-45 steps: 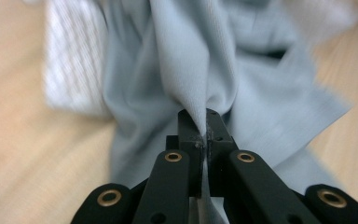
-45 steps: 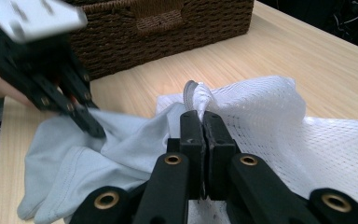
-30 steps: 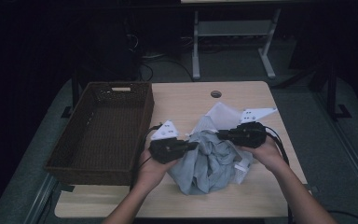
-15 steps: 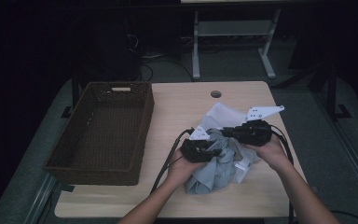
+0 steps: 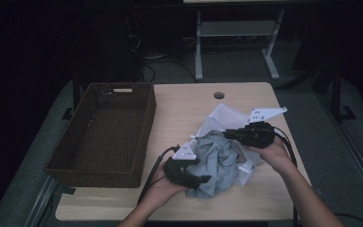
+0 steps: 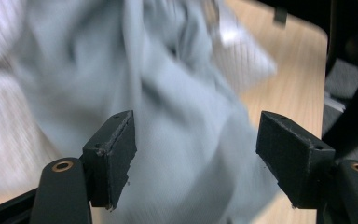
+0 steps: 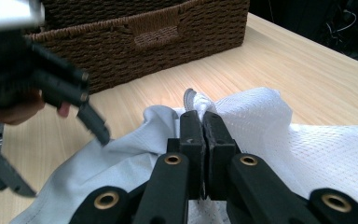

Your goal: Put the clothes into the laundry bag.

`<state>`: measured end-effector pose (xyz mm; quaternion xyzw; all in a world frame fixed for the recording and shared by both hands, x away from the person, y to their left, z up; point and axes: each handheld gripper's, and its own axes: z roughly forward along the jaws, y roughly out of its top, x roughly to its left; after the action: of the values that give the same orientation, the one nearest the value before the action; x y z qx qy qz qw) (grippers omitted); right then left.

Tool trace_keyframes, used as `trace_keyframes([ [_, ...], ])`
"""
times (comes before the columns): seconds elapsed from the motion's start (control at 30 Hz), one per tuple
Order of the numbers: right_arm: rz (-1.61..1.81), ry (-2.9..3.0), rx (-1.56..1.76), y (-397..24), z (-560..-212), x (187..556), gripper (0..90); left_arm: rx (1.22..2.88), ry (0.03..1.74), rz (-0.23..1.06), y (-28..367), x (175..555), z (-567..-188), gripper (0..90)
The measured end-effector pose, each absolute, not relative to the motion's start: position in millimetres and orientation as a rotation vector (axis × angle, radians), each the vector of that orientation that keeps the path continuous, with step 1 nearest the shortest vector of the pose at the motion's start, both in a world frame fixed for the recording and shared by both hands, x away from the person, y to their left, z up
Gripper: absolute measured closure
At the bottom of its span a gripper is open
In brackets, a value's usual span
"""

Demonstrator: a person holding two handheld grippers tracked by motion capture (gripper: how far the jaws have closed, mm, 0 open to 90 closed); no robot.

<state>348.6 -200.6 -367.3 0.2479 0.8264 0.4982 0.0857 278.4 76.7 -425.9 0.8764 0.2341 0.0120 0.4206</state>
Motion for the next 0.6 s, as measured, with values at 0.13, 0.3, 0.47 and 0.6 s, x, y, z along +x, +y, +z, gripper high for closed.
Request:
trace_keyframes([
  [0.13, 1.480, 2.469, 0.734, -200, -367, 348, 87.2, 2.249, 0.596, 0.007, 69, 278, -441, 28.0],
  [0.3, 1.482, 2.468, 0.735, -200, -368, 348, 87.3, 2.314, 0.575, 0.010, 55, 280, -457, 28.3],
  [0.47, 1.479, 2.473, 0.737, -200, -369, 348, 87.3, 2.332, 0.564, 0.066, 51, 278, -461, 33.8],
  [0.6, 1.479, 2.474, 0.734, -199, -369, 348, 87.3, 2.324, 0.579, 0.144, 53, 275, -463, 46.2],
])
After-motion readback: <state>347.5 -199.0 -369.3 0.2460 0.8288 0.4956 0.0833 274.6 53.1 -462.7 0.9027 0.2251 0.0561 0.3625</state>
